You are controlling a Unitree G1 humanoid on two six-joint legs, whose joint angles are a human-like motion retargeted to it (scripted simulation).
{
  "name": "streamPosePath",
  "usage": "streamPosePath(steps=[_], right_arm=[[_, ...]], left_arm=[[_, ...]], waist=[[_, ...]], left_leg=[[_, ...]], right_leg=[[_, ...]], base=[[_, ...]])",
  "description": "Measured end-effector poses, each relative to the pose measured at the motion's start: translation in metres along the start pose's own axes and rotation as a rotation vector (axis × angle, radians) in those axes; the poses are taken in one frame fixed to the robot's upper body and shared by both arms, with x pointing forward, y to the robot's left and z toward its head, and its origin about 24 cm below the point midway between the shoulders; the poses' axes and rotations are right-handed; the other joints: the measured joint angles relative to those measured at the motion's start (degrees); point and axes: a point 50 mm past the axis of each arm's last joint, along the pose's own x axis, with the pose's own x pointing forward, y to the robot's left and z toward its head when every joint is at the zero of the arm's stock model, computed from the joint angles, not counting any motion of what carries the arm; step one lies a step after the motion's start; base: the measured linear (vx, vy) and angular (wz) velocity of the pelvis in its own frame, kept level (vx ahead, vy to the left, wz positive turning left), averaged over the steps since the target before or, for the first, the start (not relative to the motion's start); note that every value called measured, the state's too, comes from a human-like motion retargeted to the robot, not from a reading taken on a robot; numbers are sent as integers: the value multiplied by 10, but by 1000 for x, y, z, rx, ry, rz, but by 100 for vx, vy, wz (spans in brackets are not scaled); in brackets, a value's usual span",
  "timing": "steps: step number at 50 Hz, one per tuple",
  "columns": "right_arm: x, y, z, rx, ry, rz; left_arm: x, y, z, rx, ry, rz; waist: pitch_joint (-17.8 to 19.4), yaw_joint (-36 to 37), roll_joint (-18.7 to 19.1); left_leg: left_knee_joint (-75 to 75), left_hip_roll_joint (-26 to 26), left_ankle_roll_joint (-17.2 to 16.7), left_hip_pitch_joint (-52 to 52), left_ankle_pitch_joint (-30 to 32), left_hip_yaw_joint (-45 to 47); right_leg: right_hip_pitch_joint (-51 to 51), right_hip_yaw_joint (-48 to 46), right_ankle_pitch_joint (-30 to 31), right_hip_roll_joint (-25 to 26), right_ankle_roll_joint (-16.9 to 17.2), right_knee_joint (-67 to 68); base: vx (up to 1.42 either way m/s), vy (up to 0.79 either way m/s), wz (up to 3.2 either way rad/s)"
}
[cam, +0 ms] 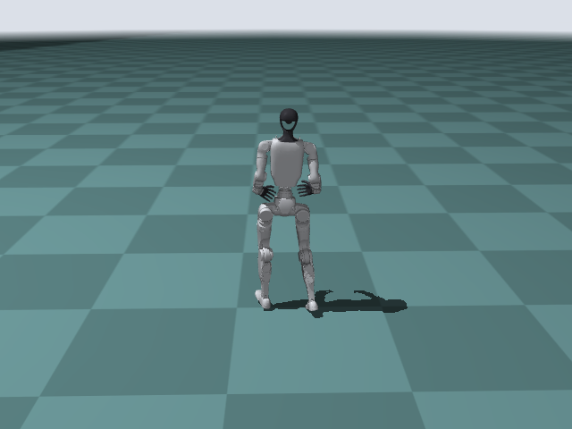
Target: Walk run
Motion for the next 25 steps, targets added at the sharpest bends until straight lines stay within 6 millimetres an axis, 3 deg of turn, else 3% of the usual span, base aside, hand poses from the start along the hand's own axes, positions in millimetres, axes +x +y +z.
streamPosePath(steps=[3, 5, 6, 8, 13, 19, 25], right_arm=[[-18, 0, -14, -155, 119, 5], [-29, 0, -23, -233, 191, 3], [-33, 2, -27, -263, 221, 5], [-39, 8, -34, -314, 270, 20], [-42, 21, -40, -418, 312, 105], [-30, 29, -35, -538, 273, 127], [-28, 40, -41, -512, 309, 116]], left_arm=[[-17, -4, -19, 50, 94, -93], [-27, -11, -29, 77, 152, -182], [-31, -15, -33, 93, 176, -225], [-40, -20, -41, 138, 220, -311], [-54, -33, -49, 195, 280, -392], [-54, -48, -49, 149, 314, -371], [-59, -56, -56, 102, 365, -427]], waist=[[-4, 5, 20], [-4, -4, 38], [-5, -11, 45], [-5, -24, 51], [-3, -34, 27], [14, -74, 4], [33, -110, 9]], left_leg=[[-14, 3, 12, 9, -5, 0], [-20, 8, 18, 14, -8, -7], [-21, 8, 19, 14, -10, -16], [-22, 1, 23, 16, -14, -34], [-25, -34, 30, 37, -30, -35], [-34, -71, 34, 82, -46, -34], [-41, -75, 33, 133, -57, -57]], right_leg=[[-39, -69, 61, -18, -42, 79], [-60, -128, 77, -21, -86, 127], [-68, -148, 61, -18, -86, 139], [-85, -143, 45, 8, -67, 150], [-113, -40, 32, 83, 33, 78], [-134, -41, 50, 47, 63, -61], [-150, -31, 60, 10, 76, -153]], base=[[23, 40, 14], [20, 29, 84], [22, 22, 104], [27, 18, 91], [29, 6, 31], [29, -1, 45], [41, -11, 66]])
